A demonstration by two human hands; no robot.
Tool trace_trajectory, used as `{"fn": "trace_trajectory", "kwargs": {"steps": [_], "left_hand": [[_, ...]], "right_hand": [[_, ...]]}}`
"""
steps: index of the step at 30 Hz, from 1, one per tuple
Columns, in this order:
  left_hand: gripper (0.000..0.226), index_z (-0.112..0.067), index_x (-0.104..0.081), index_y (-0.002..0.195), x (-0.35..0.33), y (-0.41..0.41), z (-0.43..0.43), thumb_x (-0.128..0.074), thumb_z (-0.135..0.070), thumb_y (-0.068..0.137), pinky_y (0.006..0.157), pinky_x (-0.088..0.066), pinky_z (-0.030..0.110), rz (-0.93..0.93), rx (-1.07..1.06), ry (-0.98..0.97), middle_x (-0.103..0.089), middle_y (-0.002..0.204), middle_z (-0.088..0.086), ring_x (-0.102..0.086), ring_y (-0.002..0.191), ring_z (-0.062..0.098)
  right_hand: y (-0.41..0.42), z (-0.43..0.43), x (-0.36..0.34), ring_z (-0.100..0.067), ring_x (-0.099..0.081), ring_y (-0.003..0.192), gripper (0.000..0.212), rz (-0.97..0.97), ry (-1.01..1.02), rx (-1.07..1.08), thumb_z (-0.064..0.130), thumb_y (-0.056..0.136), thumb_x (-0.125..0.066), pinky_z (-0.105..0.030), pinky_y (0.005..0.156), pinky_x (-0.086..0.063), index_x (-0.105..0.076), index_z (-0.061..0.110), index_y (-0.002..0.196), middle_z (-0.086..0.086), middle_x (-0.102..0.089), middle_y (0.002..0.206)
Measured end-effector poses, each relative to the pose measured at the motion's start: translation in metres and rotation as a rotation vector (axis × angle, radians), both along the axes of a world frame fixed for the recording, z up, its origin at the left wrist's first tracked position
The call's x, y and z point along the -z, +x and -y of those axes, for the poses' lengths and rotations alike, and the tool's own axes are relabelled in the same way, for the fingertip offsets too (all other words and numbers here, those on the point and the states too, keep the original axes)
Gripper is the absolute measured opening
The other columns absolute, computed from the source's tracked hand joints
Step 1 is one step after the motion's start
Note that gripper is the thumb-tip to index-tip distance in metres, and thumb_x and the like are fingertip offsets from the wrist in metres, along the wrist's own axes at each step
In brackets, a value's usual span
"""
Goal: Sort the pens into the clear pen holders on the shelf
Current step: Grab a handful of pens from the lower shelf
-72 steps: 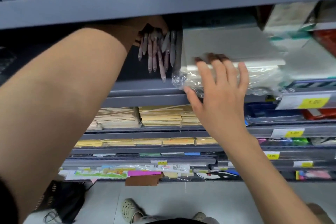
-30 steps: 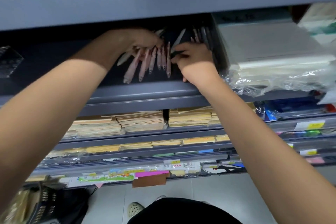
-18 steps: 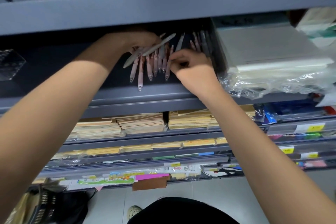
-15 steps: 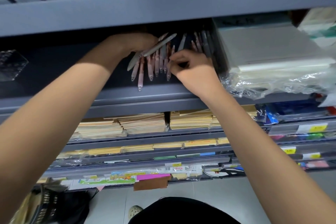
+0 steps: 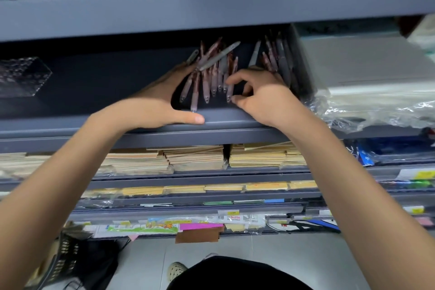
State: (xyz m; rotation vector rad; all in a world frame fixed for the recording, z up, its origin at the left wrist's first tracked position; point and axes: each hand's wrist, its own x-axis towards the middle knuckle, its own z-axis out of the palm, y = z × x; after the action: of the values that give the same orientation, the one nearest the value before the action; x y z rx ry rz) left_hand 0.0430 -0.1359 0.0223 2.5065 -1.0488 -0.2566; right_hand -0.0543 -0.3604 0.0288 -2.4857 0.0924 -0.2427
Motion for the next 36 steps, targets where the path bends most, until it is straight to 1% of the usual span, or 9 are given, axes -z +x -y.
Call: {"fn": "trace_trajectory", "kwargs": {"steps": [3, 6, 10, 15, 17, 22, 28, 33, 36], "left_hand": [[0.112, -0.04, -0.02, 0.156, 0.004, 0.004, 0.0, -0.064, -0.084, 0.062, 0.113, -0.013, 0.017, 0.038, -0.059, -0.081, -0.02, 0.163, -0.014, -0.02, 0.144, -0.002], [0.101, -0.036, -0.032, 0.152, 0.008, 0.009, 0.002, -0.072, -0.069, 0.065, 0.104, -0.023, 0.013, 0.043, -0.135, -0.16, -0.038, 0.157, -0.008, -0.036, 0.131, 0.0], [0.086, -0.024, -0.047, 0.145, 0.008, 0.017, 0.007, -0.079, -0.055, 0.071, 0.104, -0.032, 0.019, 0.142, -0.146, -0.195, -0.053, 0.145, 0.003, -0.05, 0.13, 0.019], [0.093, -0.019, -0.054, 0.138, 0.007, 0.02, 0.007, -0.066, -0.071, 0.062, 0.106, -0.035, 0.025, 0.156, -0.069, -0.207, -0.056, 0.137, 0.006, -0.051, 0.127, 0.023], [0.091, -0.014, -0.056, 0.136, 0.006, 0.025, 0.007, -0.065, -0.069, 0.064, 0.107, -0.033, 0.025, 0.206, -0.019, -0.202, -0.055, 0.136, 0.01, -0.05, 0.128, 0.026], [0.078, -0.001, -0.064, 0.126, 0.006, 0.035, 0.01, -0.075, -0.054, 0.069, 0.095, -0.038, 0.026, 0.366, 0.03, -0.204, -0.063, 0.119, 0.02, -0.057, 0.113, 0.035], [0.069, -0.007, -0.069, 0.116, 0.01, 0.039, 0.01, -0.07, -0.063, 0.077, 0.091, -0.039, 0.023, 0.28, 0.022, -0.305, -0.064, 0.11, 0.007, -0.056, 0.104, 0.018], [0.037, -0.008, -0.071, 0.096, 0.001, 0.051, 0.019, -0.051, -0.04, 0.099, 0.08, -0.046, 0.025, 0.155, -0.14, -0.435, -0.073, 0.091, 0.013, -0.063, 0.084, 0.015], [0.04, -0.006, -0.072, 0.096, -0.016, 0.065, 0.038, -0.048, -0.037, 0.101, 0.083, -0.04, 0.021, 0.146, -0.213, -0.237, -0.074, 0.101, 0.015, -0.062, 0.094, 0.014]], "right_hand": [[0.0, 0.0, -0.001, -0.007, -0.05, 0.083, 0.043, -0.023, -0.03, -0.061, 0.037, 0.08, -0.074, -0.018, 0.077, -0.034, -0.06, 0.034, 0.121, 0.016, -0.046, 0.098], [0.005, -0.005, 0.002, -0.004, -0.044, 0.093, 0.045, 0.021, -0.067, -0.084, 0.048, 0.078, -0.074, -0.017, 0.075, -0.033, -0.059, 0.037, 0.119, 0.016, -0.044, 0.112], [0.017, -0.013, 0.008, -0.006, -0.05, 0.092, 0.029, 0.049, -0.008, -0.079, 0.04, 0.082, -0.071, -0.019, 0.079, -0.036, -0.065, 0.034, 0.109, 0.013, -0.053, 0.113], [0.036, -0.008, -0.002, -0.019, -0.065, 0.1, 0.016, 0.208, 0.149, 0.16, 0.024, 0.09, -0.058, -0.024, 0.082, -0.047, -0.068, 0.025, 0.103, 0.004, -0.07, 0.1], [0.052, -0.002, -0.01, -0.027, -0.061, 0.112, 0.027, 0.176, 0.043, 0.22, 0.021, 0.089, -0.054, -0.028, 0.091, -0.048, -0.065, 0.025, 0.114, -0.004, -0.07, 0.114], [0.09, 0.004, -0.026, -0.026, -0.045, 0.133, 0.069, -0.109, -0.341, -0.076, 0.009, 0.087, -0.053, -0.02, 0.098, -0.035, -0.035, 0.036, 0.147, -0.001, -0.043, 0.15], [0.105, 0.015, -0.034, -0.022, -0.058, 0.103, 0.031, -0.128, -0.595, -0.356, 0.0, 0.087, -0.047, -0.041, 0.091, -0.05, -0.052, 0.027, 0.1, 0.002, -0.058, 0.11], [0.084, 0.029, -0.033, -0.024, -0.055, 0.102, 0.013, 0.012, -0.665, -0.378, 0.018, 0.09, -0.046, -0.044, 0.092, -0.047, -0.052, 0.028, 0.095, 0.007, -0.055, 0.109], [0.069, 0.033, -0.039, -0.024, -0.055, 0.099, 0.008, 0.064, -0.634, -0.383, 0.02, 0.093, -0.047, -0.04, 0.087, -0.047, -0.054, 0.021, 0.096, 0.005, -0.054, 0.104]]}}
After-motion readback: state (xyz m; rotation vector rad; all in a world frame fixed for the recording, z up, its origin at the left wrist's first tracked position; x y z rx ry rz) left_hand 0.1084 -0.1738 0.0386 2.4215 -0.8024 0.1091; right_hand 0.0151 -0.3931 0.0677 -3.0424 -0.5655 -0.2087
